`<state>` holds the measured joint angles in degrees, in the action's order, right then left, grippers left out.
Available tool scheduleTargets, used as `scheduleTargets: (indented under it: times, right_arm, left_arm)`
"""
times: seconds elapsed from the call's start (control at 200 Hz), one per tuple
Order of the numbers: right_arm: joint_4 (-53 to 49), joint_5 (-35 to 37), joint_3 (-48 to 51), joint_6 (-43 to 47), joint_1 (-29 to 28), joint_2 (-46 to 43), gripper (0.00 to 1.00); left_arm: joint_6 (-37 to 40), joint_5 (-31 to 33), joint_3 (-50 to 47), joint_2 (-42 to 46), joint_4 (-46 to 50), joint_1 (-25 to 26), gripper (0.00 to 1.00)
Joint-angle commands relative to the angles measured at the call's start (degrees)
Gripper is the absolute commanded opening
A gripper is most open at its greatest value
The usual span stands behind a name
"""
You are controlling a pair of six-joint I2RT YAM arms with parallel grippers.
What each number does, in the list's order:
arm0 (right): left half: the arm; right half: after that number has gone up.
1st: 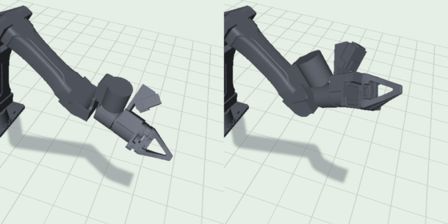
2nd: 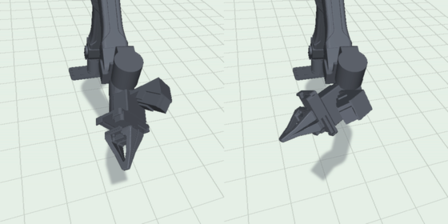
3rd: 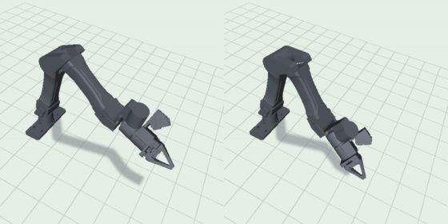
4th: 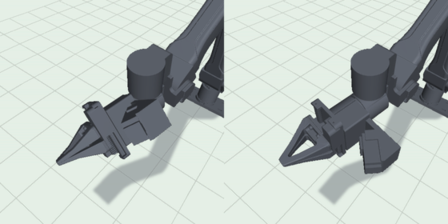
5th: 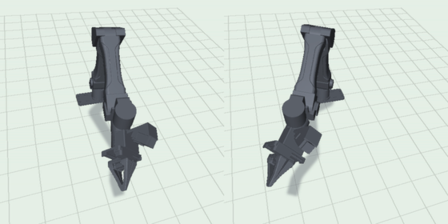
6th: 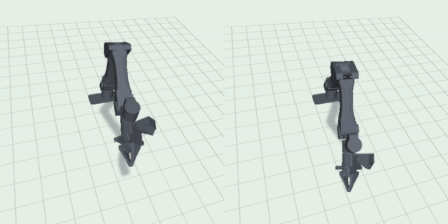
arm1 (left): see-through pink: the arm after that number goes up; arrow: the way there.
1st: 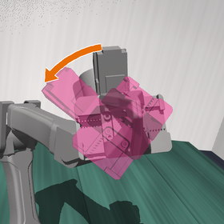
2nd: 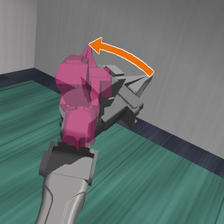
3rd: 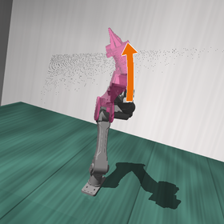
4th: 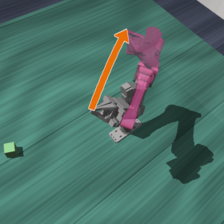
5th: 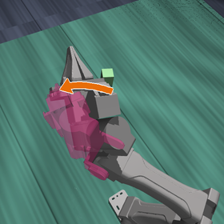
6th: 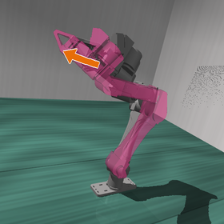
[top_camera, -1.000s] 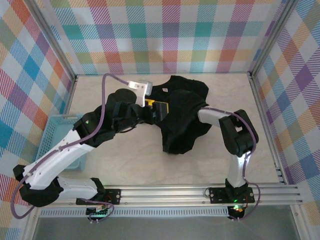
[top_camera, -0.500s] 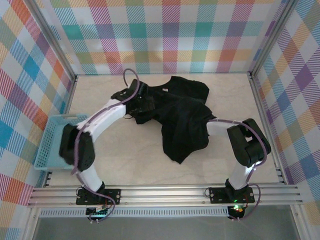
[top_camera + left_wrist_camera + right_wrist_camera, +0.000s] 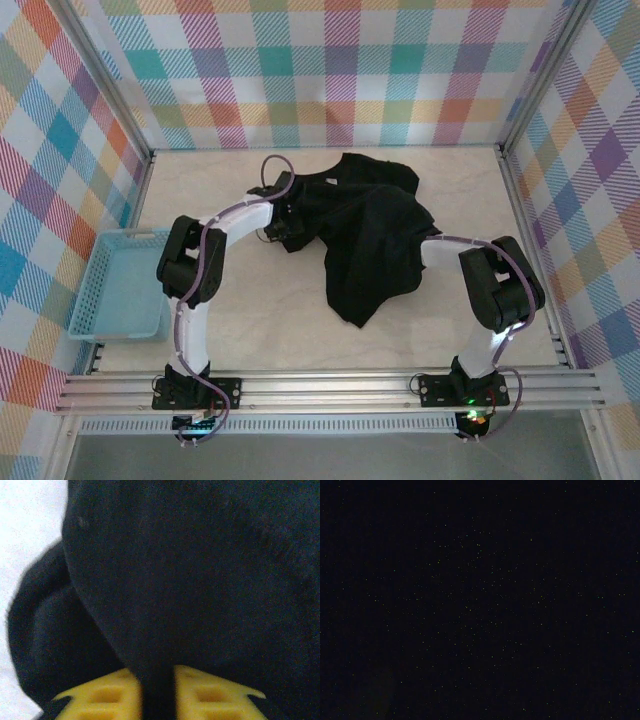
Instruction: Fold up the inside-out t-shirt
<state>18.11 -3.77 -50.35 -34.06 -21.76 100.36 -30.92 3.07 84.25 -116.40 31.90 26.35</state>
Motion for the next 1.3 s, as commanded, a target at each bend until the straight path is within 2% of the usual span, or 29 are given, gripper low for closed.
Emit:
scheduleTargets:
  times: [0.0, 0.09, 0.2, 0.405, 0.465, 0.55, 0.61, 0.69, 0.74, 0.85, 0.925, 1.04, 1.185, 1.295]
  right_arm:
    - [7.67, -6.09, 0.6, -1.5, 1.33, 1.85, 0.9]
    - [15.5, -12.53, 1.8, -4.44, 2.5, 3.73, 0.91]
    - [22.58, -16.73, 1.83, -6.78, 2.72, 6.11, 0.91]
    - [27.82, -21.08, 0.4, -10.14, 2.69, 9.22, 0.9]
    - [28.47, -23.74, -0.3, -10.91, 2.75, 9.7, 0.88]
    - [28.64, -25.66, -0.07, -11.02, 2.7, 8.14, 0.87]
    - [28.24, -26.51, 0.57, -10.48, 2.8, 5.81, 0.87]
    - [27.13, -28.71, 0.69, -9.16, 2.78, 2.68, 0.86]
    - [27.24, -30.47, 1.02, -8.46, 2.69, 1.07, 0.86]
    - [25.36, -31.5, 1.58, -6.84, 2.64, -1.92, 0.86]
    - [22.83, -31.74, 1.32, -4.85, 2.41, -3.22, 0.85]
    - [19.28, -31.26, 0.45, -2.91, 1.84, -4.99, 0.85]
    - [14.63, -31.64, -1.51, -0.7, 0.27, -5.85, 0.85]
    - [12.64, -30.52, -2.37, 0.22, -0.75, -6.24, 0.85]
  left_arm:
    - [-5.19, -7.46, -9.06, 9.56, -7.28, 2.06, 0.02]
    - [-9.2, -9.19, -16.84, 17.02, -13.68, 5.39, 0.0]
    - [-12.22, -9.47, -24.25, 24.34, -19.79, 10.41, 0.0]
    - [-17.65, -12.57, -36.18, 34.25, -31.03, 16.33, 0.0]
    - [-17.49, -12.27, -38.01, 36.28, -30.81, 16.5, 0.0]
    - [-15.02, -7.98, -38.7, 38.54, -25.28, 15.87, 0.0]
    - [-14.23, -8.45, -39.77, 39.27, -24.0, 13.55, 0.1]
    - [-13.29, -9.24, -40.16, 40.15, -21.99, 9.17, 0.38]
    - [-10.66, -9.0, -38.44, 40.6, -19.99, 7.2, 0.52]
    - [-2.39, -7.64, -31.6, 39.46, -16.62, 6.96, 0.8]
    - [2.31, -8.97, -28.55, 37.31, -18.2, 6.96, 0.93]
    - [5.92, -10.77, -26.57, 33.74, -21.83, 6.96, 1.0]
    - [6.99, -15.74, -24.9, 28.38, -26.52, 7.5, 1.0]
    - [8.17, -17.03, -24.39, 26.0, -29.04, 9.5, 0.95]
